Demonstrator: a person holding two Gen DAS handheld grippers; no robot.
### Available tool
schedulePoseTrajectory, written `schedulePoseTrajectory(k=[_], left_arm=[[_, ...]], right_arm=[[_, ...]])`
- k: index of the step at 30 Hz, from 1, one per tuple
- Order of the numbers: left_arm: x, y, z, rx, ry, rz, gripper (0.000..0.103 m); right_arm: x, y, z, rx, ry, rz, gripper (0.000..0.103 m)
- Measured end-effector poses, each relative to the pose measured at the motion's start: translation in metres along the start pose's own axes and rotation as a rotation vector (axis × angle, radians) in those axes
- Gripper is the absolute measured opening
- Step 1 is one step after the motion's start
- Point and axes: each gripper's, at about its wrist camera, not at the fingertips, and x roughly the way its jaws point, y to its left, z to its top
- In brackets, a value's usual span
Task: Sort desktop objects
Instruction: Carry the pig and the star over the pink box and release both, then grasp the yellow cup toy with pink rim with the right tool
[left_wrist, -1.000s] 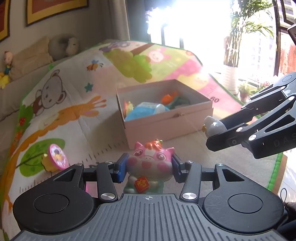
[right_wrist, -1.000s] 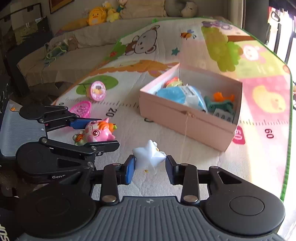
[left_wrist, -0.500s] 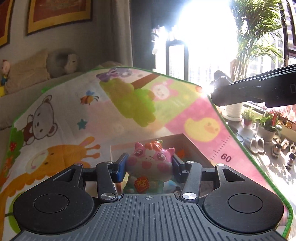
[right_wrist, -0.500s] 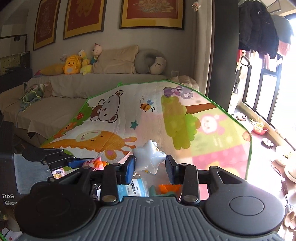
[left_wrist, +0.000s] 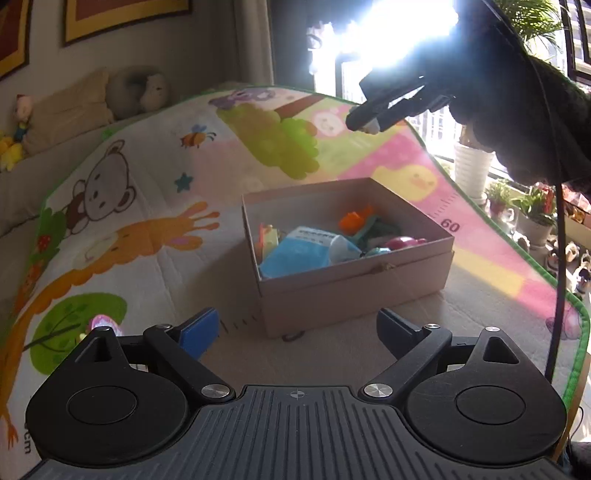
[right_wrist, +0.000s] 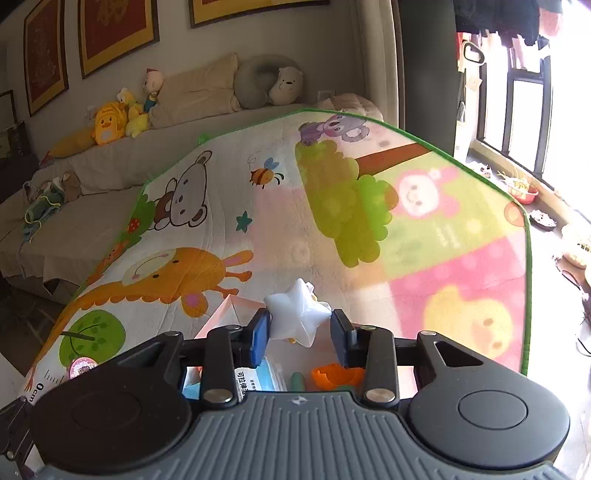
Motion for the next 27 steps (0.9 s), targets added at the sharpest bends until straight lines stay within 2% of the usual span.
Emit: schedulePoseTrajectory(k=[4,7,14,19,21,24,27], left_arm=[[-0.02,0.009,-0.027,0.033,0.005,0.077,0.097],[-0.031,0.024,-0.042,0.052,0.024,0.149,0.1],[-0.033,0.078,-0.066,-0.023,0.103,0.313,0.1],[-0.029,0.101,-0.077,-0.103,0.155,0.304,0.1],[-0.029,0.105,-0.081,-0.138,0.163,0.264,0.1],[-0.03,0.106,-0.083,-0.194,0.159,0.188,0.1],[-0.029,0.099,-0.084,-0.212,0.147,0.134,0.1]], right_arm=[[0.023,-0.001,0.0,0.039,0.026,-0.017,0.04],[0.023,0.002,-0.007,0.049,0.041,-0.002,0.041],[0.013,0.031,-0.026,-0.019,0.068,0.039,0.049],[0.016,0.083,-0.041,-0.09,0.122,0.164,0.059],[0.021,0.111,-0.046,-0.124,0.149,0.226,0.068],[0.036,0.167,-0.055,-0.193,0.204,0.335,0.075],[0.061,0.223,-0.062,-0.255,0.264,0.392,0.077]])
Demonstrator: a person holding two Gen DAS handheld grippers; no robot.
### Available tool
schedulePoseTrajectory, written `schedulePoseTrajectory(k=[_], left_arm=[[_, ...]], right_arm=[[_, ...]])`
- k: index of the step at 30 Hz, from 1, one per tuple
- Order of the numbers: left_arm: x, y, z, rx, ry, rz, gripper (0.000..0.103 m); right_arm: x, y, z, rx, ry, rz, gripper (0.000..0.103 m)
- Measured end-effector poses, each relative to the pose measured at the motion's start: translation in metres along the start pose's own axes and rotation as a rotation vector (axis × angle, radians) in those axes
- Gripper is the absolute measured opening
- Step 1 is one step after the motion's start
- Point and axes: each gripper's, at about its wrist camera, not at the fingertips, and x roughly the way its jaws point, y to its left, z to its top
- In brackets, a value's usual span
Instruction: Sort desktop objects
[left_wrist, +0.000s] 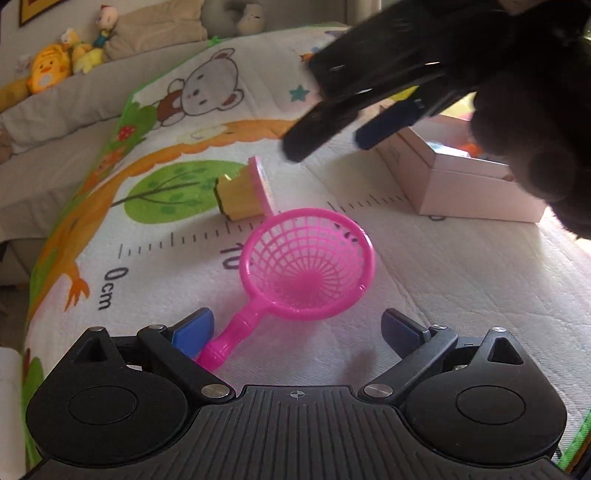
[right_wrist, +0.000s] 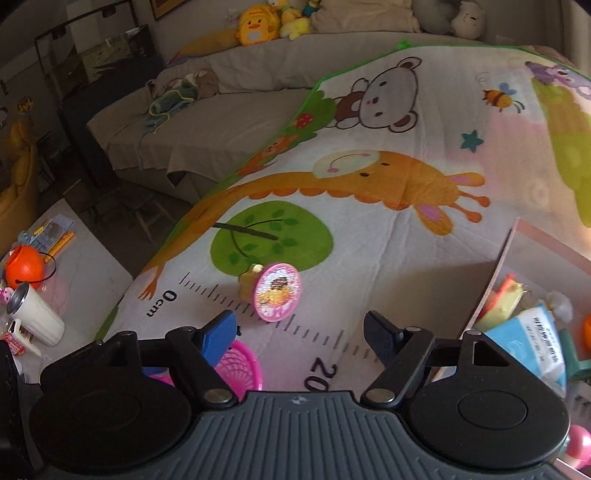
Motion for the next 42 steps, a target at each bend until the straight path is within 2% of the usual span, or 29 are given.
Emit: schedulePoseTrajectory(k=[3,5,9,10,11,13,17,20,24,28,32,34,37,39,42], left_arm=[[0.002,-0.009,-0.001,0.003,-0.006,-0.041,0.1],[0.002,-0.012,-0.003,0.007,-0.007,-0.048,0.1],[0.0,-0.012,-0.005,-0.005,-0.016,-0.054,0.1],[-0.001,-0.01,-0.005,-0.011,-0.02,-0.053,0.1],[-0.001,-0.009,-0.006,-0.017,-0.024,-0.05,0.1],[-0.001,-0.006,-0.006,-0.031,-0.029,-0.049,0.1],[0.0,-0.001,-0.006,-0.049,-0.036,-0.059,0.101],[0.0,-0.001,-0.005,-0.052,-0.04,-0.067,0.101],[0.005,-0.003,-0.002,-0.049,-0.031,-0.078,0.102],[0.013,-0.01,0.004,-0.031,-0.022,-0.085,0.102],[0.018,-0.024,0.009,-0.013,-0.004,-0.116,0.102],[0.021,-0.033,0.014,-0.007,0.008,-0.145,0.102],[0.026,-0.046,0.02,-0.002,0.023,-0.178,0.102],[0.028,-0.055,0.022,0.007,0.032,-0.174,0.102],[0.03,-0.061,0.022,0.02,0.041,-0.152,0.102]], right_arm=[[0.041,0.027,0.015,-0.009,0.07,0.016,0.077],[0.062,0.037,0.024,-0.019,0.098,-0.009,0.077],[0.093,0.035,0.036,0.002,0.165,-0.051,0.077],[0.097,0.033,0.038,0.006,0.175,-0.068,0.075],[0.1,0.032,0.039,0.001,0.182,-0.091,0.065],[0.102,0.026,0.039,-0.007,0.191,-0.112,0.061],[0.082,0.015,0.034,-0.01,0.174,-0.157,0.061],[0.051,0.005,0.021,-0.022,0.147,-0.179,0.061],[-0.005,-0.008,-0.009,-0.015,0.113,-0.175,0.061],[-0.05,-0.024,-0.051,0.02,0.109,-0.213,0.061],[-0.077,-0.05,-0.098,0.079,0.136,-0.351,0.061],[-0.086,-0.063,-0.122,0.081,0.148,-0.45,0.061],[-0.088,-0.071,-0.145,0.021,0.152,-0.587,0.061],[-0.083,-0.069,-0.154,-0.046,0.148,-0.656,0.061],[-0.074,-0.066,-0.163,-0.127,0.134,-0.711,0.057]])
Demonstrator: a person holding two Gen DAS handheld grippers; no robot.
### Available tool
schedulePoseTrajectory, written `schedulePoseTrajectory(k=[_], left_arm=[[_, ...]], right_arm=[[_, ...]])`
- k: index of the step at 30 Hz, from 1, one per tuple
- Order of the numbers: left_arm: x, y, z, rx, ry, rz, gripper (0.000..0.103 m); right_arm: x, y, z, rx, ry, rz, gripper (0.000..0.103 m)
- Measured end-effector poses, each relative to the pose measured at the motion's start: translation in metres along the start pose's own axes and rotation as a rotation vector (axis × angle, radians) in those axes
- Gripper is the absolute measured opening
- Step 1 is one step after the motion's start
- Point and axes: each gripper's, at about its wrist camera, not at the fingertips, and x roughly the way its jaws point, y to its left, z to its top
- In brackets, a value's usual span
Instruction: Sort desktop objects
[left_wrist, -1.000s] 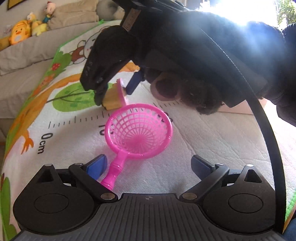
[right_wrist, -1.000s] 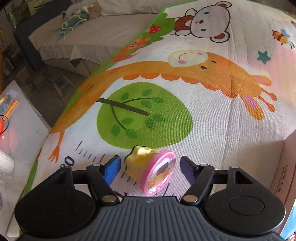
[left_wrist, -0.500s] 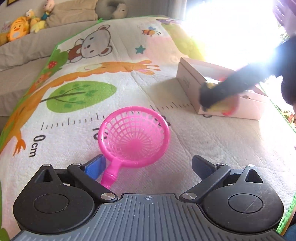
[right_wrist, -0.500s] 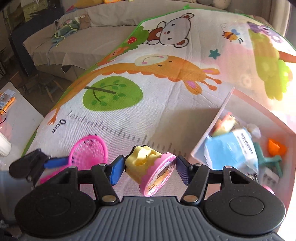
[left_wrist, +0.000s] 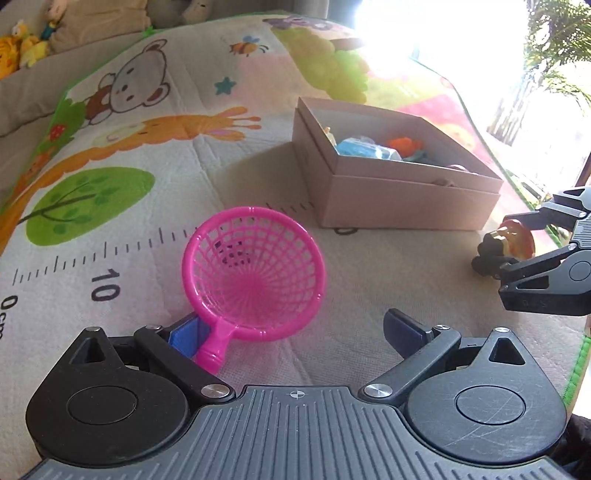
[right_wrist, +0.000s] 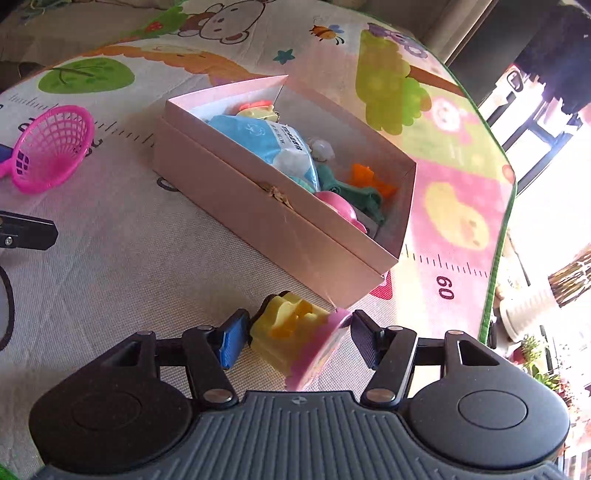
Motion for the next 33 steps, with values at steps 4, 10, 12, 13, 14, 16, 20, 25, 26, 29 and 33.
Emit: schedulePoseTrajectory(k=[4,10,12,13,14,16,20,25,26,29,33], left_arm=[[0.001,-0.002,0.0,0.005,0.015,0.036,0.102],[-0.004,-0.007,0.001,0.011,0.027,0.05,0.102],[-0.009,-0.006,-0.003,0.019,0.025,0.06,0.102],[-0.013,-0.005,-0.006,0.021,0.025,0.07,0.102],[-0.018,-0.002,-0.011,0.021,0.023,0.08,0.102],[-0.026,0.006,-0.019,0.012,0.022,0.095,0.102],[-0.038,0.017,-0.026,-0.034,0.036,0.074,0.102],[-0.031,0.005,-0.016,-0.04,0.058,0.006,0.102],[-0.029,0.001,-0.014,-0.038,0.059,0.004,0.102],[-0.025,-0.005,-0.008,-0.024,0.06,0.022,0.102],[-0.024,-0.01,0.0,0.027,0.045,0.076,0.102]], right_arm=[[0.0,0.008,-0.002,-0.017,-0.05,-0.016,0.057],[-0.015,0.001,-0.009,0.109,-0.123,0.193,0.076],[-0.017,-0.003,-0.013,0.151,-0.138,0.241,0.076],[-0.018,-0.005,-0.015,0.166,-0.145,0.25,0.076],[-0.019,-0.006,-0.017,0.178,-0.15,0.251,0.077],[-0.021,-0.01,-0.023,0.202,-0.158,0.242,0.079],[-0.019,-0.014,-0.035,0.247,-0.156,0.254,0.081],[-0.016,-0.016,-0.045,0.291,-0.158,0.277,0.083],[-0.016,-0.017,-0.047,0.298,-0.158,0.28,0.083],[-0.018,-0.018,-0.053,0.308,-0.166,0.274,0.084],[-0.022,-0.023,-0.064,0.326,-0.183,0.25,0.085]])
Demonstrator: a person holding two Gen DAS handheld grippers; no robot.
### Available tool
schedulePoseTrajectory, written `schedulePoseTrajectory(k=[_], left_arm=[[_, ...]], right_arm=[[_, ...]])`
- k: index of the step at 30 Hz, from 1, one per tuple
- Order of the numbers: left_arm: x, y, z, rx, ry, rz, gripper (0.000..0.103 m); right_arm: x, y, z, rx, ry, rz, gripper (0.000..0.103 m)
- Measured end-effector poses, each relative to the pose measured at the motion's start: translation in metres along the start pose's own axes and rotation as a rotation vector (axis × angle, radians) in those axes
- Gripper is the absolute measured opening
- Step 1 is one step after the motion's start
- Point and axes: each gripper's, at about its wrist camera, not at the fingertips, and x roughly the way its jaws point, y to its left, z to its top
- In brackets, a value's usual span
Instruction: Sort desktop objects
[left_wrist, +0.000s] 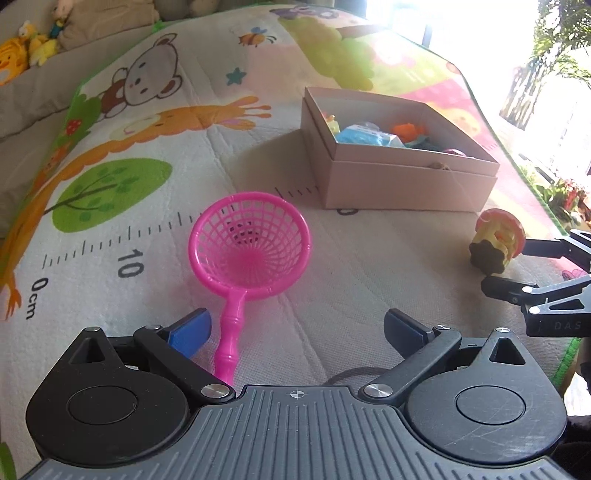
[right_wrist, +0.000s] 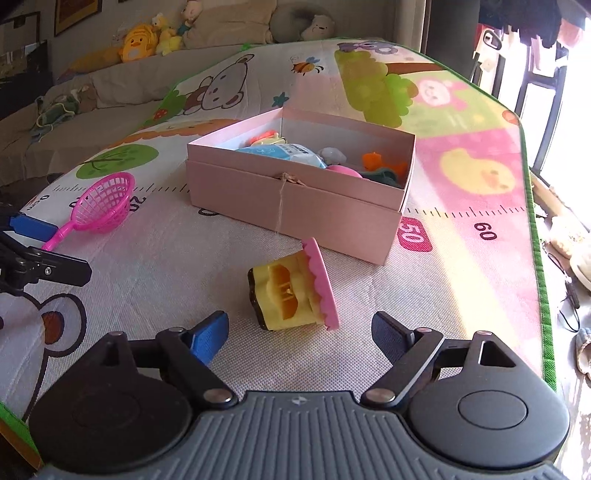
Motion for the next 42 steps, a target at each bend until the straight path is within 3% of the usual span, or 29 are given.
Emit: schedulePoseTrajectory(k=[4,8,12,14,22,29,31,35,38,40,42], left_arm=[[0.007,-0.004,0.008,0.085,-0.056,0.103,0.102],[0.03,0.001,0.019,0.08,-0.041,0.144,0.102],[0.047,0.005,0.03,0.046,-0.028,0.145,0.101],[0.049,0.006,0.032,0.032,-0.024,0.144,0.087],[0.031,-0.006,0.018,0.06,-0.02,0.108,0.087],[0.025,-0.014,0.007,0.043,-0.006,0.089,0.087],[0.027,-0.011,0.008,0.031,0.0,0.088,0.088],[0.026,-0.011,0.008,0.038,-0.006,0.088,0.087],[0.018,-0.014,0.007,0.063,-0.02,0.084,0.086],[0.001,-0.017,0.011,0.087,-0.059,0.068,0.086],[-0.026,-0.022,0.029,0.117,-0.135,0.043,0.086]], right_arm=[[-0.004,-0.002,-0.006,-0.006,-0.019,-0.023,0.085],[-0.004,-0.002,-0.01,-0.014,-0.029,-0.029,0.085],[-0.005,-0.003,-0.011,-0.017,-0.036,-0.037,0.085],[-0.006,-0.003,-0.011,-0.03,-0.039,-0.048,0.085],[-0.012,0.01,-0.007,-0.13,-0.108,-0.087,0.085],[0.007,0.022,0.006,-0.167,-0.076,-0.096,0.043],[0.009,0.025,0.008,-0.168,-0.06,-0.094,0.042],[0.001,0.026,0.01,-0.155,-0.034,-0.031,0.042],[-0.011,0.023,0.013,-0.106,0.025,0.096,0.042],[-0.024,0.019,0.017,-0.079,0.056,0.189,0.042],[-0.047,0.014,0.03,-0.082,0.033,0.251,0.042]])
